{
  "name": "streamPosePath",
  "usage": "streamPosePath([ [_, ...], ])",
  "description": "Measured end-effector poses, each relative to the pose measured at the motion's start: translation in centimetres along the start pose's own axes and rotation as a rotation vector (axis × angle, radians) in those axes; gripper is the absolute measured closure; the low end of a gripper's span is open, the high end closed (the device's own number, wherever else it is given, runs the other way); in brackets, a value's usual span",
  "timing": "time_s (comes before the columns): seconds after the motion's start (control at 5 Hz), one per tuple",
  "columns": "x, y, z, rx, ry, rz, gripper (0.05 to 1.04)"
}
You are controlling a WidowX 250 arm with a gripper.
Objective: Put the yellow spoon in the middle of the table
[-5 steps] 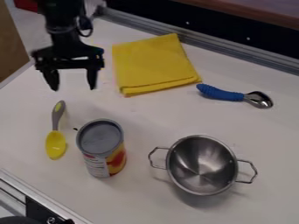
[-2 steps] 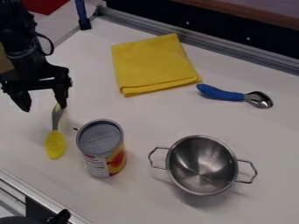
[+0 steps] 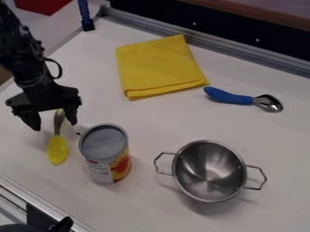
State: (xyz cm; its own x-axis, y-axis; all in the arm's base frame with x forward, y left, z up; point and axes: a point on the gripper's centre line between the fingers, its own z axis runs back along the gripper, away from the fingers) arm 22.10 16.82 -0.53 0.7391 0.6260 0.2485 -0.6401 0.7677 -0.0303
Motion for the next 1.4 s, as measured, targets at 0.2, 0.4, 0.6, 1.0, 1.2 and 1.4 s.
streamPosePath([
  [0.2, -0.2, 0.2, -1.4, 0.024, 0.016, -0.001, 0.13],
  [0.4, 0.5, 0.1, -1.0, 0.0, 0.052, 0.006, 0.401],
  [0.6, 0.8, 0.2, -0.5, 0.02, 0.135, -0.011, 0.693],
  [1.0, 1.2, 0.4, 0.1, 0.063, 0.176, -0.051, 0.808],
  [1.2, 1.9, 0.3, 0.9, 0.059, 0.21, -0.049, 0.808],
  [1.4, 4.8, -0.1, 4.3, 0.095, 0.189, -0.003, 0.808],
])
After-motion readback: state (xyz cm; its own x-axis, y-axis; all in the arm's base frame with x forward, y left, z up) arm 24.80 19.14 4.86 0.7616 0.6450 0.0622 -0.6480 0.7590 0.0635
